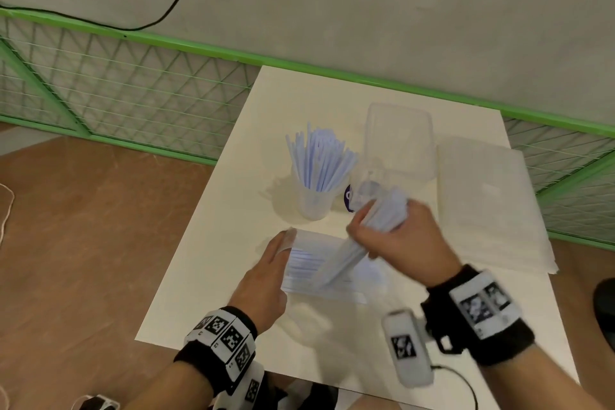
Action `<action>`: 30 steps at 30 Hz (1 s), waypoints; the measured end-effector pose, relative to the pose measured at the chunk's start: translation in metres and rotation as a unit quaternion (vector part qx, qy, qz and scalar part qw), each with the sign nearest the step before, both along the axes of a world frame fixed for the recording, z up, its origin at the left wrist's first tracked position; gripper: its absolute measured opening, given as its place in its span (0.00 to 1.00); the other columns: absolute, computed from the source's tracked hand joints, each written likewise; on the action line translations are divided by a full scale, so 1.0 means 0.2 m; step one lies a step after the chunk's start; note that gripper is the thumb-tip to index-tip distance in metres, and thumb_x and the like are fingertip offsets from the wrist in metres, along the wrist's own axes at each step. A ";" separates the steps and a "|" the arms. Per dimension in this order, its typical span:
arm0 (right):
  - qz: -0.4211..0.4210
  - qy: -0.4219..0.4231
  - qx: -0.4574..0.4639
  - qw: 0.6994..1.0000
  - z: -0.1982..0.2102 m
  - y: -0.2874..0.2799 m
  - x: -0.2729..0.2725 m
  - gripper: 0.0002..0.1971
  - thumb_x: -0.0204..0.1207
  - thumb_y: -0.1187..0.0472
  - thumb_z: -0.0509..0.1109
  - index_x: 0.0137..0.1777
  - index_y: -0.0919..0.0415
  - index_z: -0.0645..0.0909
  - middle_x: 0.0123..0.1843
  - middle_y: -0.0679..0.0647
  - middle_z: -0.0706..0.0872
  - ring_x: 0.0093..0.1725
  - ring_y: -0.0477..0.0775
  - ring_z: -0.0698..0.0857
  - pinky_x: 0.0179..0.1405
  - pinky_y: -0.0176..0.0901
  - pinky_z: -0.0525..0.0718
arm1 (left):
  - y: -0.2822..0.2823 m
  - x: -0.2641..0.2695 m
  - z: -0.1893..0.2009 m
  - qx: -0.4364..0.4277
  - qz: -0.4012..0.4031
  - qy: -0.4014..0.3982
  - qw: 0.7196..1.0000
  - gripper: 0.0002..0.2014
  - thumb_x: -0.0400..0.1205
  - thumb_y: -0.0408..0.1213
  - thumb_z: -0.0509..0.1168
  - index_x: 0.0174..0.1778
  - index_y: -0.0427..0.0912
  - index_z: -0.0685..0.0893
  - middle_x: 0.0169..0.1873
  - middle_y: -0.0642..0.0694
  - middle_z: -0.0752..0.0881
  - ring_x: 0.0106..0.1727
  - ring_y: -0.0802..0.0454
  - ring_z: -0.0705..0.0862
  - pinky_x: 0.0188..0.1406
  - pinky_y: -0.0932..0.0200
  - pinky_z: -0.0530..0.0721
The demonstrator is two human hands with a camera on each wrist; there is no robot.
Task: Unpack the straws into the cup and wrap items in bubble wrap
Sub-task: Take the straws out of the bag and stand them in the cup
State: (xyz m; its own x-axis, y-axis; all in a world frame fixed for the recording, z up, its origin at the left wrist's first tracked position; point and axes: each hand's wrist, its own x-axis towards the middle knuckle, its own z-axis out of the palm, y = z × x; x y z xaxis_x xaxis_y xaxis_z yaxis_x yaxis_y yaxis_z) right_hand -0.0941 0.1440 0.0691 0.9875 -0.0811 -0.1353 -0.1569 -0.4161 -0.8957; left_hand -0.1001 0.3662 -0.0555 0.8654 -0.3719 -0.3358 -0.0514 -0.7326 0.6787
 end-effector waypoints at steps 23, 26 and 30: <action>0.042 -0.231 -0.211 0.949 -0.04 0.06 0.64 0.34 0.74 0.51 0.75 0.78 0.58 0.68 0.75 0.52 0.73 0.69 0.50 0.74 0.67 0.32 0.72 | 0.01 0.00 -0.02 0.001 -0.002 -0.001 1.000 0.50 0.73 0.18 0.57 0.86 0.61 0.46 0.84 0.67 0.44 0.58 0.47 0.83 0.53 0.53 0.85; 0.099 -0.237 -0.322 0.911 -0.12 0.09 0.57 0.36 0.81 0.44 0.62 0.84 0.61 0.58 0.84 0.57 0.63 0.83 0.56 0.61 0.81 0.49 0.60 | 0.01 0.00 -0.02 0.009 -0.004 -0.005 1.000 0.50 0.73 0.19 0.57 0.85 0.62 0.45 0.83 0.68 0.44 0.56 0.47 0.84 0.50 0.52 0.85; 0.201 -0.139 -0.443 0.862 -0.29 0.12 0.49 0.39 0.80 0.36 0.44 0.86 0.60 0.52 0.88 0.53 0.53 0.87 0.54 0.49 0.82 0.57 0.56 | 0.00 0.00 -0.02 0.005 0.000 -0.003 1.000 0.51 0.72 0.18 0.57 0.85 0.63 0.45 0.83 0.69 0.43 0.59 0.46 0.83 0.54 0.53 0.85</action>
